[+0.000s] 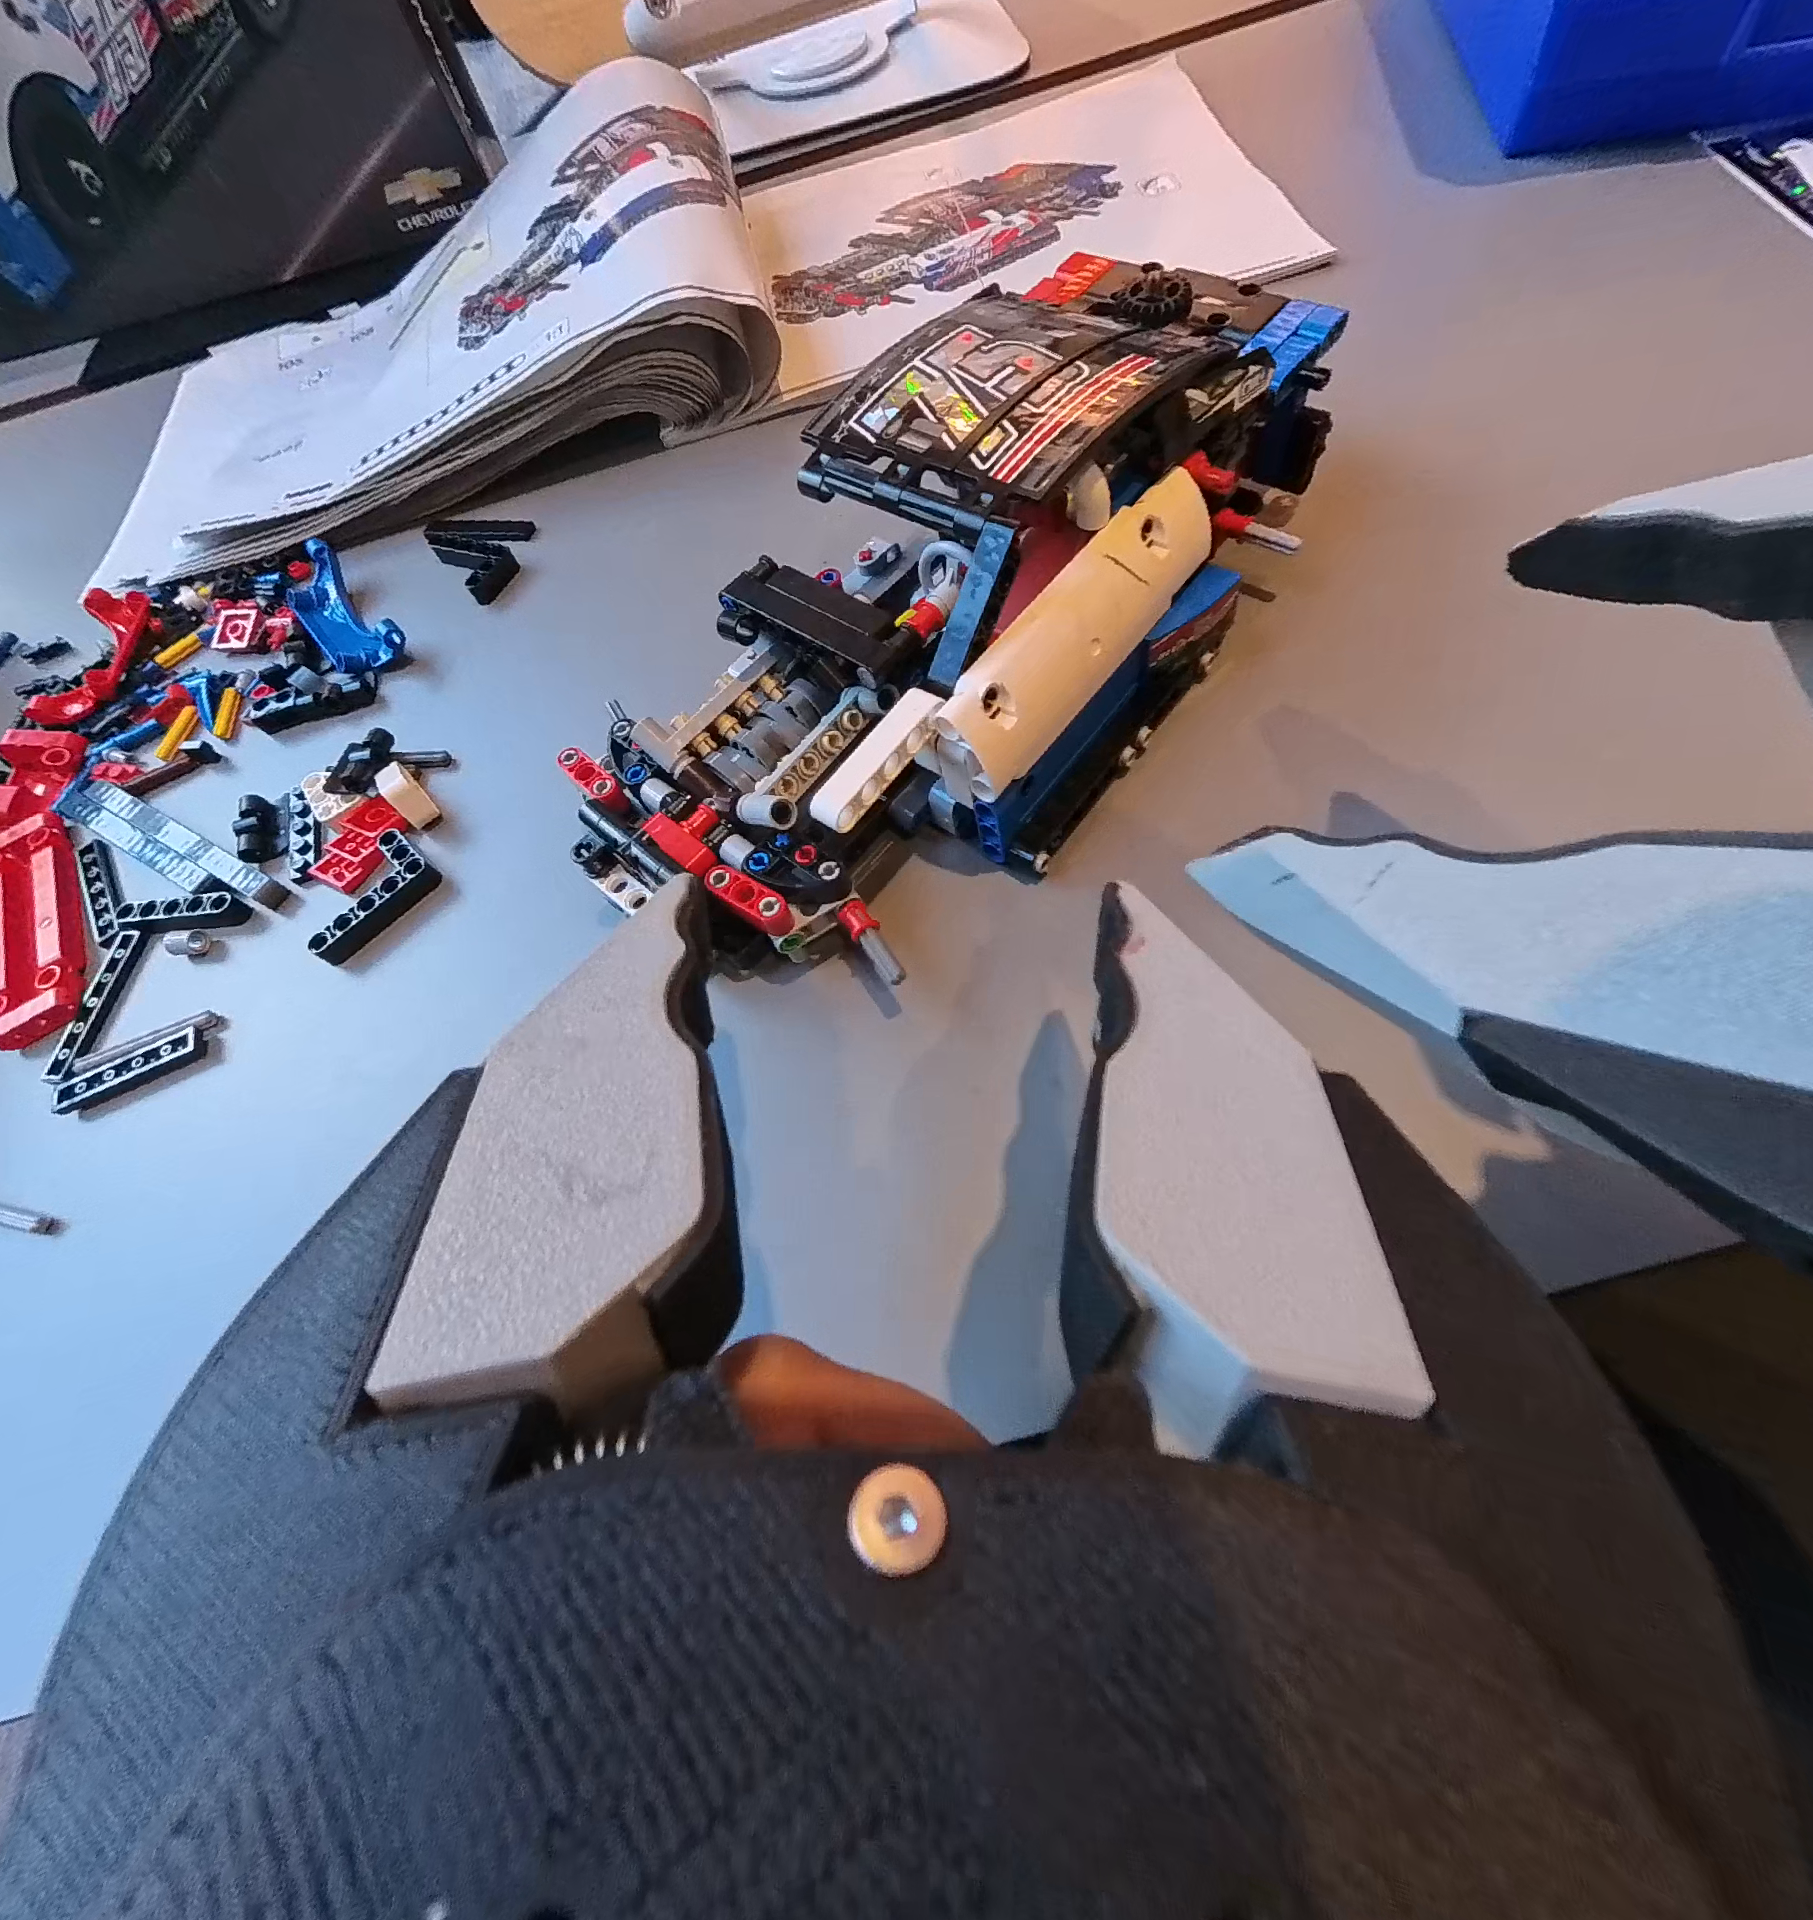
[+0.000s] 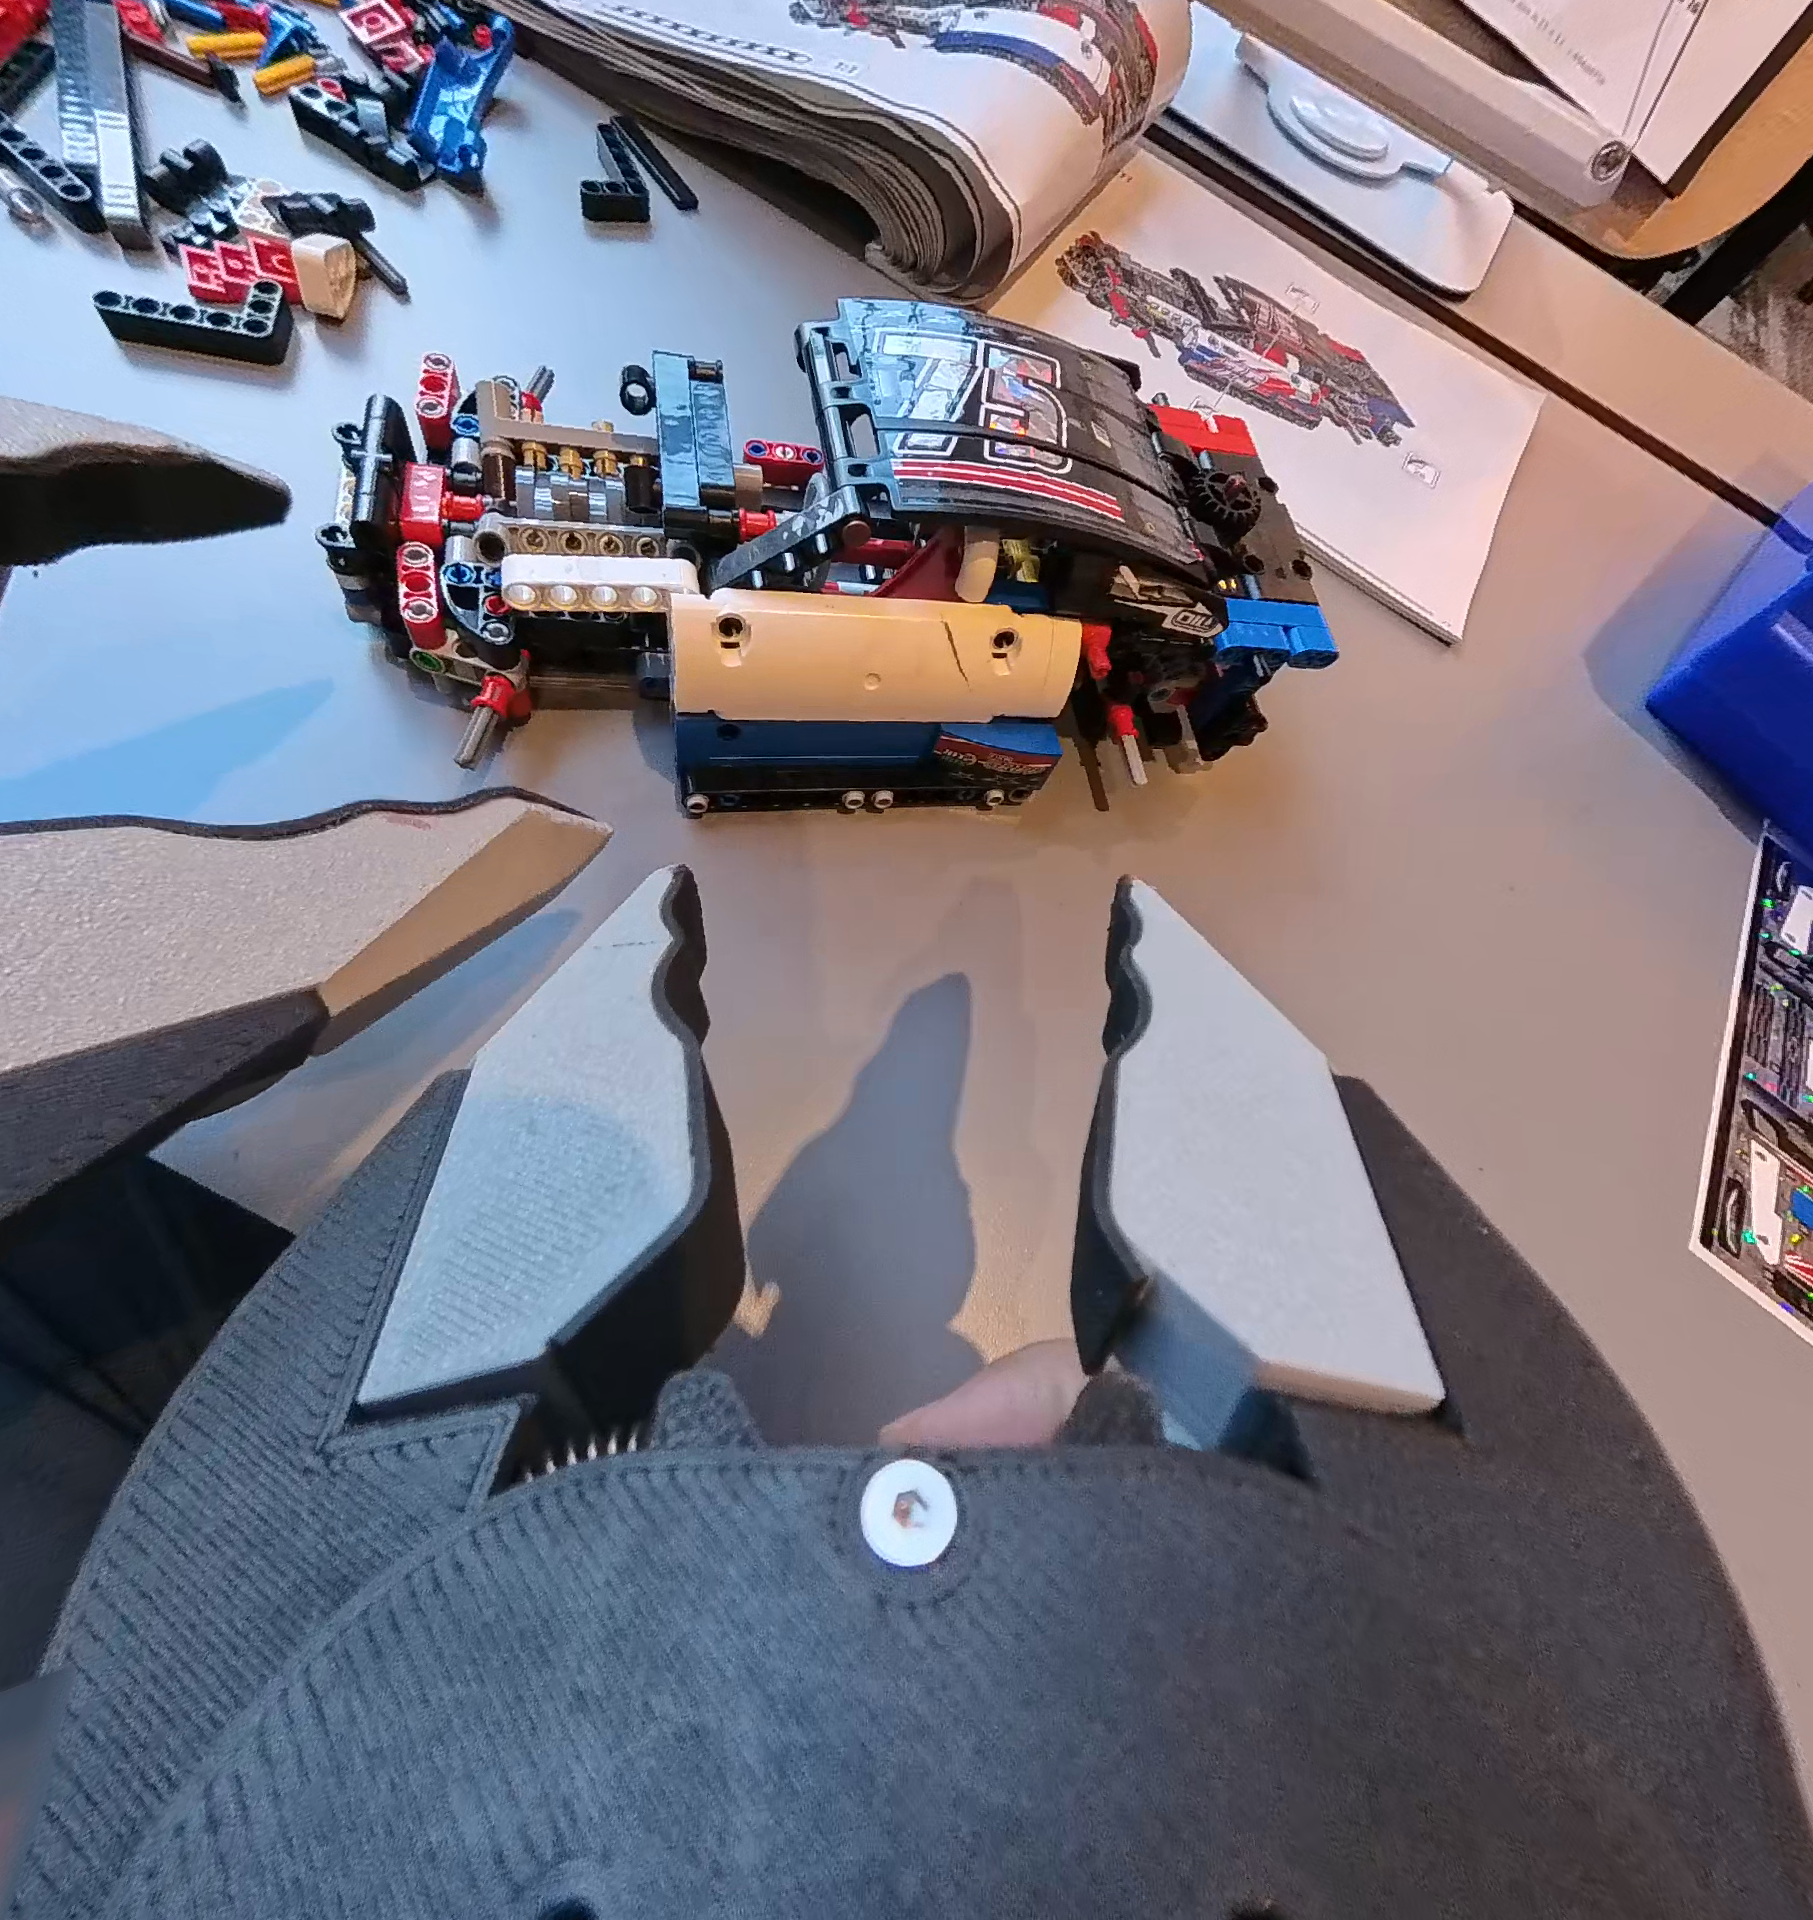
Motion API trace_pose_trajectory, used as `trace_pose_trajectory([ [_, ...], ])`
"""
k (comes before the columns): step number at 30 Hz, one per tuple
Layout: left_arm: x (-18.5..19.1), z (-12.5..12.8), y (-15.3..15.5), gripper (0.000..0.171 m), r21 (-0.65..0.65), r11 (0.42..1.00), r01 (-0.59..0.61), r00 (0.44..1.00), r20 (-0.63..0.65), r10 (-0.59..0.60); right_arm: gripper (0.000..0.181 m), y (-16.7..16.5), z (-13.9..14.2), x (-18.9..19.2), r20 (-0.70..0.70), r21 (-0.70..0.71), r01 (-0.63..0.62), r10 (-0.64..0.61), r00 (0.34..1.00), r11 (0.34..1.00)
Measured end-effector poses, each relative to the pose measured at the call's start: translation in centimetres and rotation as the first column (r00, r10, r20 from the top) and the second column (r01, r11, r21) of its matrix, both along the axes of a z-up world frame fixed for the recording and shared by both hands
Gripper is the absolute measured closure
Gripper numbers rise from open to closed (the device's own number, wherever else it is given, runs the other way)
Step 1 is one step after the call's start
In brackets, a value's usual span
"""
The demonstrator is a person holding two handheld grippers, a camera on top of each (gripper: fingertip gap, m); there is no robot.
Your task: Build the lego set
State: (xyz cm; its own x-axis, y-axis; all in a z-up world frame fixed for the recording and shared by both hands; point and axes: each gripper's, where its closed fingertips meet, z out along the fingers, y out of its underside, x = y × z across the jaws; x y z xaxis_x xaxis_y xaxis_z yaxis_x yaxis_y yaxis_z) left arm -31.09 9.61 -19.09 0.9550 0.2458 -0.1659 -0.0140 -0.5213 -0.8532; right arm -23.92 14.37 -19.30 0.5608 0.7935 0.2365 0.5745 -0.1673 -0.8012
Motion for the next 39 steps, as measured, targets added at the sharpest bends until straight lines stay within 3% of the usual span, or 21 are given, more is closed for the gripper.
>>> trace_pose_trajectory([
  [31, 0.2, -0.2, 0.0, 0.101, -0.010, 1.000, 0.007, 1.000, -0.002, -0.008, 0.104, -0.1, -0.2, 0.0, 0.005, -0.005, -0.005, 0.005, 1.000, 1.000],
  [39, -0.9, 0.4, -0.3, 0.100, 0.001, 1.000, -0.012, 1.000, -0.014, 0.012, 0.102, 1.3, 0.1, 1.5, 0.014, 0.017, 0.026, -0.026, 1.000, 1.000],
])
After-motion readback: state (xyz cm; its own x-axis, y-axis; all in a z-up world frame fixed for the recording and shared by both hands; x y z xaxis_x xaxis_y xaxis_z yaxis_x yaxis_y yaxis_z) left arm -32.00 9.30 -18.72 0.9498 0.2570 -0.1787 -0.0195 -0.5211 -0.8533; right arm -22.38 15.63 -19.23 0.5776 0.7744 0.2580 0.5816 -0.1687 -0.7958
